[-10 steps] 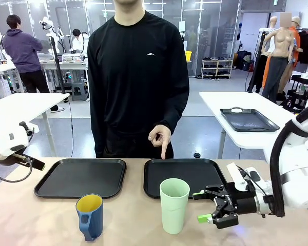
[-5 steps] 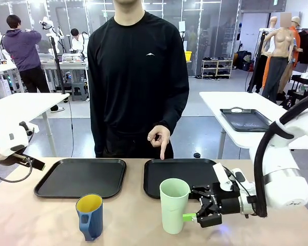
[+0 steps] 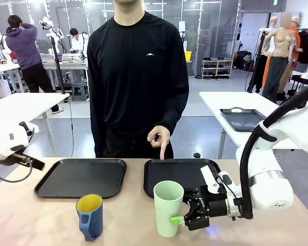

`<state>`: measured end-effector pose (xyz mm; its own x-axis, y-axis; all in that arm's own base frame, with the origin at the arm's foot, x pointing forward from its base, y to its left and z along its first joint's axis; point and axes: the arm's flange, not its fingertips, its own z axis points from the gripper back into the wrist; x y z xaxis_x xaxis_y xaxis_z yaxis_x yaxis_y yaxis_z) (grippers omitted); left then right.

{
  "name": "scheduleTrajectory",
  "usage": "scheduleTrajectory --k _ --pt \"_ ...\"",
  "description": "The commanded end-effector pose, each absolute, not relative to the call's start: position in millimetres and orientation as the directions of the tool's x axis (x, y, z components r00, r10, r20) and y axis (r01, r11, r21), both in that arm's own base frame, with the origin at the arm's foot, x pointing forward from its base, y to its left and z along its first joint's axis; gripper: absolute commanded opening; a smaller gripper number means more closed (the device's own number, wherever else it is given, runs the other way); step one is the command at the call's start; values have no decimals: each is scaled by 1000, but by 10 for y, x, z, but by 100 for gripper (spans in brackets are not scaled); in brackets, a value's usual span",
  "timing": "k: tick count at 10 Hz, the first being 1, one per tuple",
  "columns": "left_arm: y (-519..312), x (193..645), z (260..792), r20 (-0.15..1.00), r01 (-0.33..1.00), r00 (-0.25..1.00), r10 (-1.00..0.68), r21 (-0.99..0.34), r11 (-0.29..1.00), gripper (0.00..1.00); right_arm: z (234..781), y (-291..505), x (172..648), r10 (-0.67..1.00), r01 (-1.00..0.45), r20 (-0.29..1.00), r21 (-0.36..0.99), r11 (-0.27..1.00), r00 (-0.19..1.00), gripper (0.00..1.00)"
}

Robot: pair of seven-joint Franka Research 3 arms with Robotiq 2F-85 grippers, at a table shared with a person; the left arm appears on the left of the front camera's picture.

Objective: Sort and store the cups by type.
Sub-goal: Pick up the Reusable plastic cup.

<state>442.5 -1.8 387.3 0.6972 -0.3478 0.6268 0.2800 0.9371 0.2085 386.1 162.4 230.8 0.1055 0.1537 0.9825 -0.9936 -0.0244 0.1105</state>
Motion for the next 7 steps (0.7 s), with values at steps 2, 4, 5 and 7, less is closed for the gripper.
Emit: scheduleTrajectory --k 2,4,5,7 --pt "-11 4422 3874 626 282 696 -352 212 936 100 2270 1752 3937 140 -989 980 147 -17 143 100" --pt "-11 4422 3874 626 282 696 -352 212 936 100 2260 1787 3934 135 -988 980 153 -22 149 100" --pt "-11 4422 3874 626 282 696 -352 212 936 100 2257 1805 3939 139 -988 979 153 -19 148 100" --pt "-11 4422 3874 626 282 696 -352 212 936 100 2246 1827 3951 130 -987 979 162 -23 158 98"
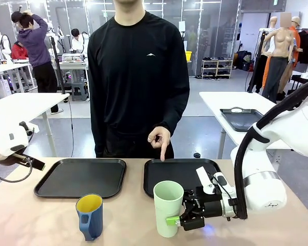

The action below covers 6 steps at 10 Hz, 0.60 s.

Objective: Sort and store the cups by type.
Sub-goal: Pick up the Reusable plastic cup.

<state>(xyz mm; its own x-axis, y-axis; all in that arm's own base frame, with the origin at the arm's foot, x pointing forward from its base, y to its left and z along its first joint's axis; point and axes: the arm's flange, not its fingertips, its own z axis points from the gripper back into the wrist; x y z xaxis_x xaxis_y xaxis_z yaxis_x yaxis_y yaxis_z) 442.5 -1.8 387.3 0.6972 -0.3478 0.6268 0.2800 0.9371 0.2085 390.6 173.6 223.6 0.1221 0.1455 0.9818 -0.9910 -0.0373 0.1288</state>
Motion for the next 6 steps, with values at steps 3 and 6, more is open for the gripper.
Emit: scheduleTrajectory --k 3,6 --pt "-11 4422 3874 626 282 696 -352 212 936 100 2229 1841 3969 114 -983 977 181 -12 178 82" --pt "-11 4422 3874 626 282 696 -352 212 936 100 2350 1811 3913 145 -982 974 181 -50 173 71"
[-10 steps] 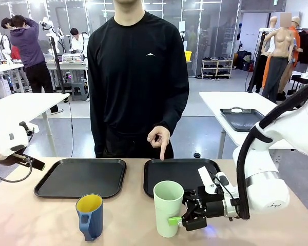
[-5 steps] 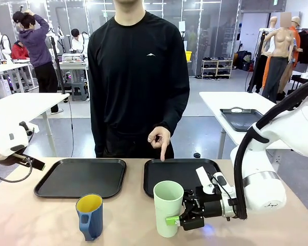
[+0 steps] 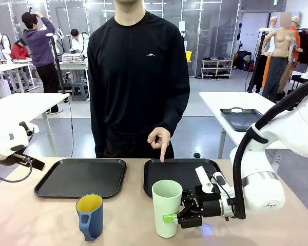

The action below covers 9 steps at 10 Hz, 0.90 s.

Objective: Sort and store the cups by type.
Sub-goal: Pick up the Reusable plastic cup.

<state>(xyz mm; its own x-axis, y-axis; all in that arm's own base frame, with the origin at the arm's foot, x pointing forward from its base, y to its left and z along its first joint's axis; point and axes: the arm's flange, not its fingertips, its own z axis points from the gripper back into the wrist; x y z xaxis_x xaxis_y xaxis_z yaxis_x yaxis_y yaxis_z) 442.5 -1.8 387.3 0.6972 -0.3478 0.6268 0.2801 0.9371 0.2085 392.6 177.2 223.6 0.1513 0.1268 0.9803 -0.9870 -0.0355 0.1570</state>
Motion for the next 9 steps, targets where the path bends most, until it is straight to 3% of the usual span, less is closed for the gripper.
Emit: scheduleTrajectory --k 1,6,9 --pt "-11 4422 3874 626 282 696 -352 212 936 100 2516 1742 3890 169 -985 973 167 -35 159 71" --pt "-11 4422 3874 626 282 696 -352 212 936 100 3431 1244 4027 159 -998 985 61 23 63 71" --pt "-11 4422 3874 626 282 696 -352 212 936 100 3678 1007 4293 122 -995 990 65 78 75 71"
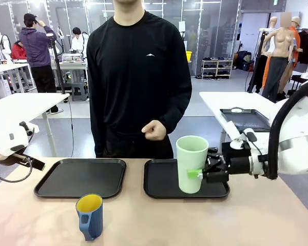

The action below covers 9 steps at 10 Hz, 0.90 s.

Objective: Sort and store the cups by type.
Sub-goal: Pick up the Reusable plastic cup.

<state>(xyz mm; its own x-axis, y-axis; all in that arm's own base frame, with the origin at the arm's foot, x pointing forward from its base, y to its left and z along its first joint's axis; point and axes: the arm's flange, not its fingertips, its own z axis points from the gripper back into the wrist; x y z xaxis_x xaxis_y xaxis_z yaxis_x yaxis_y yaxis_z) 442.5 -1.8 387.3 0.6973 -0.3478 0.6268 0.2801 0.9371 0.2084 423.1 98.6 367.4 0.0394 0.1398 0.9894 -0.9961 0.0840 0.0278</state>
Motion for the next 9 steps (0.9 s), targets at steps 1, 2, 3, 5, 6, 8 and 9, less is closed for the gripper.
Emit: scheduleTrajectory --k 1,2,3,5,6,8,9 --pt "-11 4422 3874 626 282 696 -352 212 936 100 3687 993 4294 123 -993 988 86 79 95 71" --pt "-11 4422 3874 626 282 696 -352 212 936 100 3676 981 4279 124 -993 987 94 68 102 71" --pt "-11 4422 3874 626 282 696 -352 212 936 100 3668 963 4258 142 -991 982 113 70 122 71" --pt "-11 4422 3874 626 282 696 -352 212 936 100 3675 951 4273 133 -994 989 50 92 62 71" --pt "-11 4422 3874 626 282 696 -352 212 936 100 3675 951 4273 133 -994 989 50 92 62 71" --pt "-11 4422 3874 626 282 696 -352 212 936 100 3675 951 4273 133 -994 989 50 92 62 71" --pt "-11 4422 3874 626 282 696 -352 212 936 100 3675 951 4273 133 -994 989 50 92 62 71"
